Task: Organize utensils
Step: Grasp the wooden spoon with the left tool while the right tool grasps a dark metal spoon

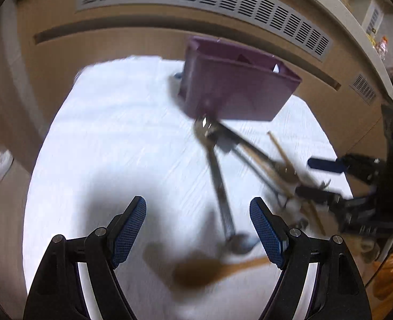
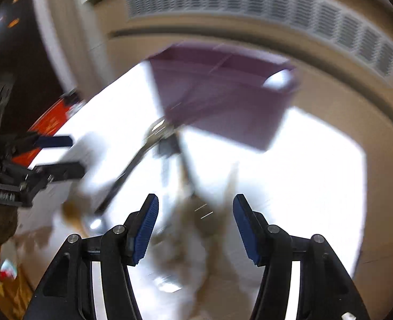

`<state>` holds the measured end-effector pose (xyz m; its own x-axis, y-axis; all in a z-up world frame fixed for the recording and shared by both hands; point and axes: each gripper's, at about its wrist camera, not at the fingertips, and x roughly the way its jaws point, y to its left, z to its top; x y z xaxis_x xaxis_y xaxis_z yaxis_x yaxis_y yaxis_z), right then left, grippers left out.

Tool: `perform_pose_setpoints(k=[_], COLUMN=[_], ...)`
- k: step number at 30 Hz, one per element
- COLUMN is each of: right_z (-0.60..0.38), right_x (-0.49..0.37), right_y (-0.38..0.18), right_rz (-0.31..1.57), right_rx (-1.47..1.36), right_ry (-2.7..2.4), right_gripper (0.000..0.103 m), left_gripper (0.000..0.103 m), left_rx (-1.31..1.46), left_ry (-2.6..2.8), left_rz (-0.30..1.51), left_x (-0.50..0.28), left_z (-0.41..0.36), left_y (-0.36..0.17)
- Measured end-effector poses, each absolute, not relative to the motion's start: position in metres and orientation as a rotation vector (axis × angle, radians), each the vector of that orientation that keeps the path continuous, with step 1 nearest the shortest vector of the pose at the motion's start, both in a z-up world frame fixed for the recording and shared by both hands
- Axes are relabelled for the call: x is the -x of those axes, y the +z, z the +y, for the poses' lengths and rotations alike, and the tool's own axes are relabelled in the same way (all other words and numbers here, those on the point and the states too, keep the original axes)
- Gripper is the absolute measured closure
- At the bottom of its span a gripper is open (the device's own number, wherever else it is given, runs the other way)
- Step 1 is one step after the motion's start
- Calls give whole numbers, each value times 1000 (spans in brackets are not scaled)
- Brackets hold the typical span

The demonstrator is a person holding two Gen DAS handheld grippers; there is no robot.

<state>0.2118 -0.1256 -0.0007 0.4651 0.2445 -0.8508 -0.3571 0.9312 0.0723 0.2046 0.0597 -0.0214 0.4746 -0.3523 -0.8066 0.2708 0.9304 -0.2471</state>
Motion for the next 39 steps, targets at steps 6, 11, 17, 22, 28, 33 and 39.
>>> perform_pose_setpoints(k=[6, 11, 17, 22, 28, 33, 39], right_z=[-65, -28, -31, -31, -73, -119, -158], right_x=[-170, -159, -179, -169, -161, -152, -146], right_y=[-25, -42, -50, -51, -34, -17, -6], right_rz=[1034, 1036, 1069, 1029, 995, 944, 891], right_rx=[223, 326, 239, 295, 228, 175, 124], right_ry=[587, 649, 642, 595, 491, 373, 273], right_gripper=[50, 69, 69, 74, 75, 75, 75], left_gripper=[23, 23, 23, 23, 23, 23, 34], left_rx=[164, 187, 184, 183, 229, 233, 139], left_ry=[-328, -356, -402, -403, -348, -299, -273], left_rz=[1016, 1078, 1137, 1175, 1213, 1234, 1182], left_x=[-176, -148, -127, -128, -144, -167, -191], left_z=[87, 94, 78, 58, 50, 38, 10], left_y=[-30, -33, -37, -41, -49, -59, -63])
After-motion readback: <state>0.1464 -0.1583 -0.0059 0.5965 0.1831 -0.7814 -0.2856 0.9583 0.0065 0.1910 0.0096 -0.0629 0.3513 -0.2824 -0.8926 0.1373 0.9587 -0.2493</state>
